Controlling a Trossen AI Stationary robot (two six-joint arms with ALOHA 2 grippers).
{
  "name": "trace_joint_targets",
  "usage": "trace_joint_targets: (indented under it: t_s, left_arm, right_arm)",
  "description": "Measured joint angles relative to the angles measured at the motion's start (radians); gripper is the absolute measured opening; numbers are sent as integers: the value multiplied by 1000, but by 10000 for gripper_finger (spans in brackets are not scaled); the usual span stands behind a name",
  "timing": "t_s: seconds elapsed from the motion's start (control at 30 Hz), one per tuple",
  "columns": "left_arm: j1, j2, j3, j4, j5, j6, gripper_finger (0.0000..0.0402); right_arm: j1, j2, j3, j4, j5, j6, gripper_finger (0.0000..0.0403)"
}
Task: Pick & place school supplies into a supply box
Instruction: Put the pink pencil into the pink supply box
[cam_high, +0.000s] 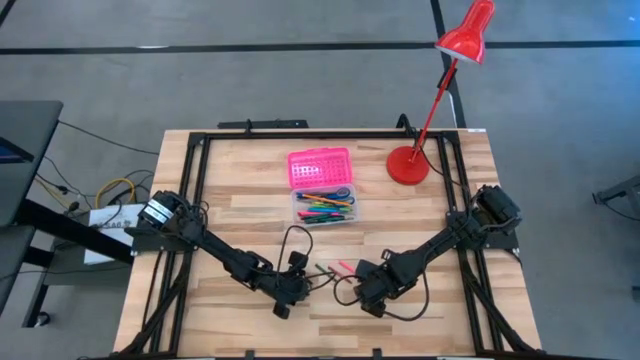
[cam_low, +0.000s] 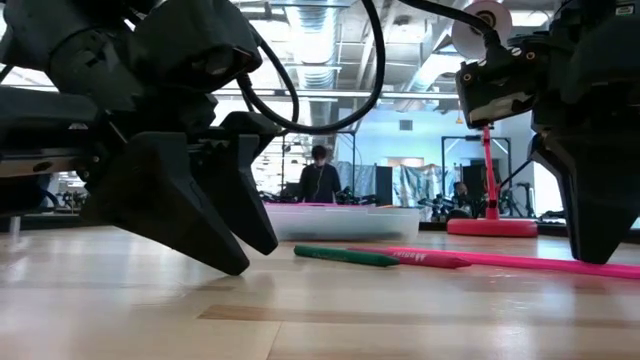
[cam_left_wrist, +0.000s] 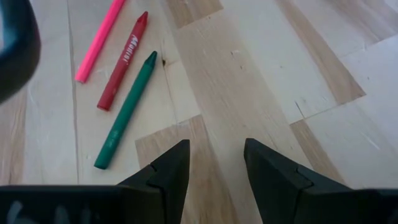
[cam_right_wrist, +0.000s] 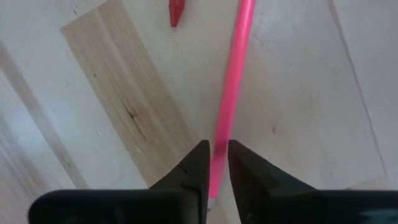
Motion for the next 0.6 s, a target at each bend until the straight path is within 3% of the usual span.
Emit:
trace_joint_targets:
  t_s: [0.6]
  left_arm:
    - [7, 1, -1, 30, -7, -4, 151]
  right_arm:
    - [-11, 8, 0, 5, -25, -25, 60]
